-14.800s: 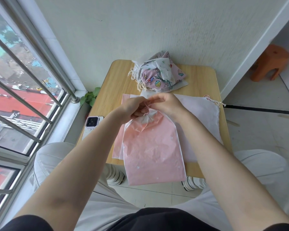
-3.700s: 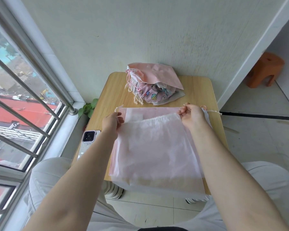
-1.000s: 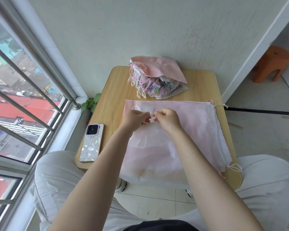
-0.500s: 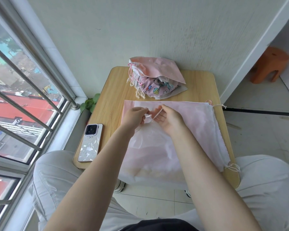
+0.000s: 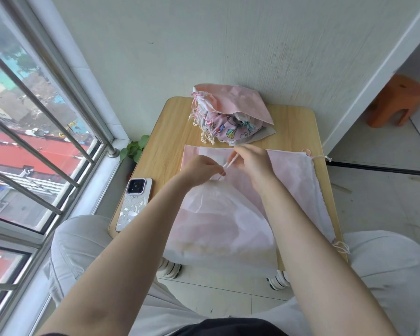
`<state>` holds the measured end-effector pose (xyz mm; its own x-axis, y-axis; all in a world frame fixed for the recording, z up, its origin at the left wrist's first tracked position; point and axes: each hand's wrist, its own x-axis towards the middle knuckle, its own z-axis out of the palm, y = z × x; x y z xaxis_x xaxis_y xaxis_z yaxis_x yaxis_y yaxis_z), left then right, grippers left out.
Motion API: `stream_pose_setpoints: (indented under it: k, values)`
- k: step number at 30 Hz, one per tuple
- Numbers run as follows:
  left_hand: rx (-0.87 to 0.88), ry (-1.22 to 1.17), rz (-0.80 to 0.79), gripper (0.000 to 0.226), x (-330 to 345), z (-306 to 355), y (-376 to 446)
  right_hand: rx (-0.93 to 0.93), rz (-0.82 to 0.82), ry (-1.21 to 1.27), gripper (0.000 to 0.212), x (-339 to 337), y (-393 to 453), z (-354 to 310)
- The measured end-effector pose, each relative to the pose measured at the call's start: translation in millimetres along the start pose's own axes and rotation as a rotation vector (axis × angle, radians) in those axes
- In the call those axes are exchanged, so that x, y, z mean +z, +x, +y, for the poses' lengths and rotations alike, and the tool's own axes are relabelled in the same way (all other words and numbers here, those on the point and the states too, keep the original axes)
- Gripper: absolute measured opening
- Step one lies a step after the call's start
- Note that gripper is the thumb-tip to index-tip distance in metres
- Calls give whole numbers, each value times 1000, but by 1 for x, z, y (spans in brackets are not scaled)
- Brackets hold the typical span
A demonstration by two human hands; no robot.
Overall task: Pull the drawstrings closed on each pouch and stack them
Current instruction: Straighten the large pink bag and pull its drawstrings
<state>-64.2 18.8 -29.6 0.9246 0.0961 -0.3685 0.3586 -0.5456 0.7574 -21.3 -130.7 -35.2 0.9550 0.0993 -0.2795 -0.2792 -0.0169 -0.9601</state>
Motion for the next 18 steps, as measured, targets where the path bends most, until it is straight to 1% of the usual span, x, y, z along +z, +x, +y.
stream_pose_setpoints:
  k: [2, 4, 6, 7, 9, 11, 12, 13, 15, 16, 18]
  values:
    - [5, -42, -84, 26, -1, 6, -1, -92, -35, -83, 24, 3, 4, -6]
    - [40, -6, -132, 34, 2, 13, -2, -145, -89, -130, 24, 9, 2, -12]
    - [105, -19, -155, 25, 3, 19, -5, -172, -123, -190, 22, 15, -1, -17]
    - [117, -79, -160, 24, 2, 21, -6, -172, -126, -233, 25, 16, -3, -19]
    - [119, -201, -151, 29, -5, 21, -4, -132, -133, -312, 38, 12, -3, -19]
    - [115, -235, -167, 37, -14, 17, -2, -93, -154, -480, 49, 4, -4, -20]
    - [116, -229, -181, 38, -19, 15, -1, -87, -171, -563, 50, -1, -5, -20]
    - [114, -223, -181, 37, -21, 14, 0, -91, -183, -618, 47, -5, -6, -20]
    - [88, -251, -138, 32, -23, 13, 2, -97, -191, -648, 41, -10, -7, -21]
    - [68, -269, -97, 28, -22, 12, 4, -82, -209, -645, 38, -11, -8, -22]
    - [45, -291, -11, 20, -20, 10, 6, -48, -280, -635, 26, -12, -11, -26]
